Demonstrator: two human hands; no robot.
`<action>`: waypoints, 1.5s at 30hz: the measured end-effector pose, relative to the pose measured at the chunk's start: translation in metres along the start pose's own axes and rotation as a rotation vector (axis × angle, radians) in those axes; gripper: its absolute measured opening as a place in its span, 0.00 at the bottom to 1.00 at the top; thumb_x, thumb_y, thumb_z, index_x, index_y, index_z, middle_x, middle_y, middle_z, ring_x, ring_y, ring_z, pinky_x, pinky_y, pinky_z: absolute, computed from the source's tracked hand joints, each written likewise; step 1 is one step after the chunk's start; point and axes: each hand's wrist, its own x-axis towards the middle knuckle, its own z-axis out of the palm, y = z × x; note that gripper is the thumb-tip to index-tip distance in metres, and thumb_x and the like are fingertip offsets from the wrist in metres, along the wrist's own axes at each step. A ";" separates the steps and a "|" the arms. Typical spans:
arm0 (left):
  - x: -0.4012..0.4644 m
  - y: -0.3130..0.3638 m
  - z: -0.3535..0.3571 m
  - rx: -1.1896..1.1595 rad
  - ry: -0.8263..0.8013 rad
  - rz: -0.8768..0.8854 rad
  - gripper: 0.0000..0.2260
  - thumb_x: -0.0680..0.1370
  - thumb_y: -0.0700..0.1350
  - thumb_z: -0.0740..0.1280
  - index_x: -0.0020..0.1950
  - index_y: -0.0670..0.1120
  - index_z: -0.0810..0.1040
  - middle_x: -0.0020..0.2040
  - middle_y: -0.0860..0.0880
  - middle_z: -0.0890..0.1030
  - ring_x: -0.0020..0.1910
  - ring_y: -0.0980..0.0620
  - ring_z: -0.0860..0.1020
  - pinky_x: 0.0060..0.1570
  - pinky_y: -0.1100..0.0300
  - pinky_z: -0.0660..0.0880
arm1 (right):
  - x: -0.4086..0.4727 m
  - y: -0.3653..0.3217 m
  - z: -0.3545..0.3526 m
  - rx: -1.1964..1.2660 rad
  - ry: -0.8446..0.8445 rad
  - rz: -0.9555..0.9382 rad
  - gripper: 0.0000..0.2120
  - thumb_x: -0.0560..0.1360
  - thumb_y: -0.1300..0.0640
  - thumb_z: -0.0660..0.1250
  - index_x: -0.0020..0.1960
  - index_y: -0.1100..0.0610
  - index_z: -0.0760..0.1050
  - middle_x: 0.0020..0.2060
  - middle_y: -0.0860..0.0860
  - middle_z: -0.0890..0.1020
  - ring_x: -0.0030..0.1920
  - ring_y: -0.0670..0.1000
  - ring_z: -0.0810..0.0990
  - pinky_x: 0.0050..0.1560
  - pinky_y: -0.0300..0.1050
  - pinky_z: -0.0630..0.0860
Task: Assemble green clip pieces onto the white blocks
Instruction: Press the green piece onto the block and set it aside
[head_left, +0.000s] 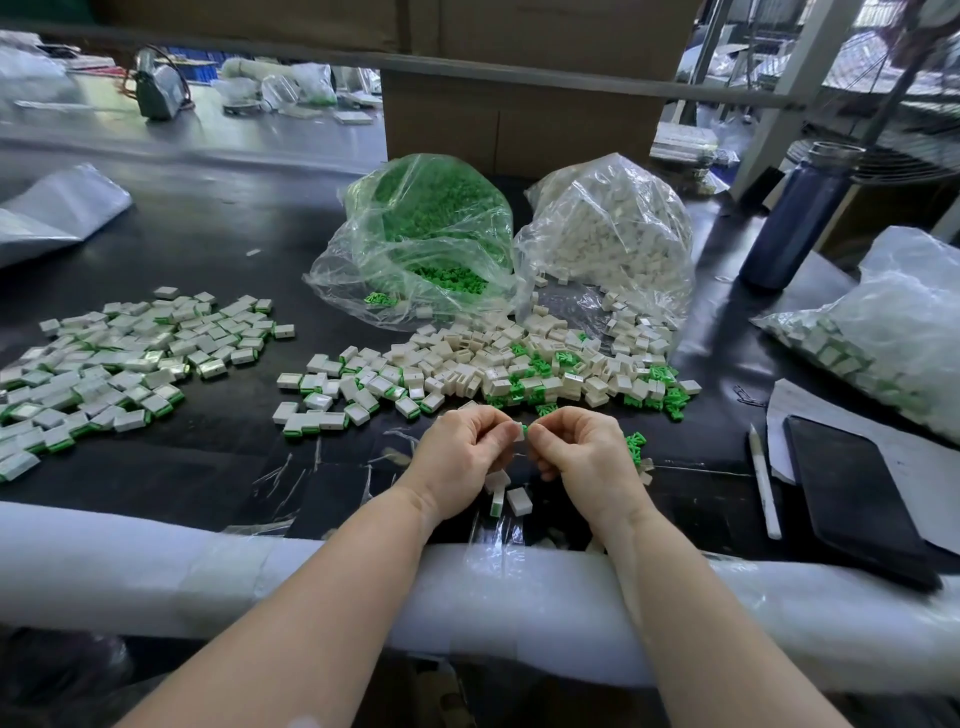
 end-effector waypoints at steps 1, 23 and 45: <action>0.000 0.000 0.000 0.033 -0.002 0.002 0.06 0.78 0.43 0.64 0.43 0.46 0.78 0.34 0.50 0.77 0.34 0.55 0.74 0.41 0.58 0.73 | 0.000 0.000 0.000 -0.019 -0.005 0.004 0.07 0.74 0.64 0.67 0.38 0.60 0.77 0.28 0.53 0.77 0.29 0.48 0.74 0.31 0.38 0.73; -0.001 0.000 -0.004 0.227 -0.076 0.003 0.08 0.78 0.45 0.65 0.39 0.50 0.77 0.30 0.51 0.75 0.29 0.56 0.71 0.37 0.60 0.70 | 0.002 0.000 -0.004 -0.196 -0.083 0.006 0.11 0.74 0.63 0.67 0.33 0.55 0.76 0.25 0.47 0.76 0.26 0.43 0.72 0.32 0.37 0.70; -0.002 -0.001 -0.004 0.229 -0.078 0.013 0.08 0.79 0.45 0.64 0.40 0.49 0.78 0.31 0.52 0.75 0.30 0.59 0.72 0.37 0.64 0.70 | 0.000 -0.002 -0.004 -0.093 -0.096 0.030 0.11 0.74 0.65 0.65 0.34 0.57 0.76 0.25 0.51 0.74 0.25 0.45 0.69 0.27 0.36 0.68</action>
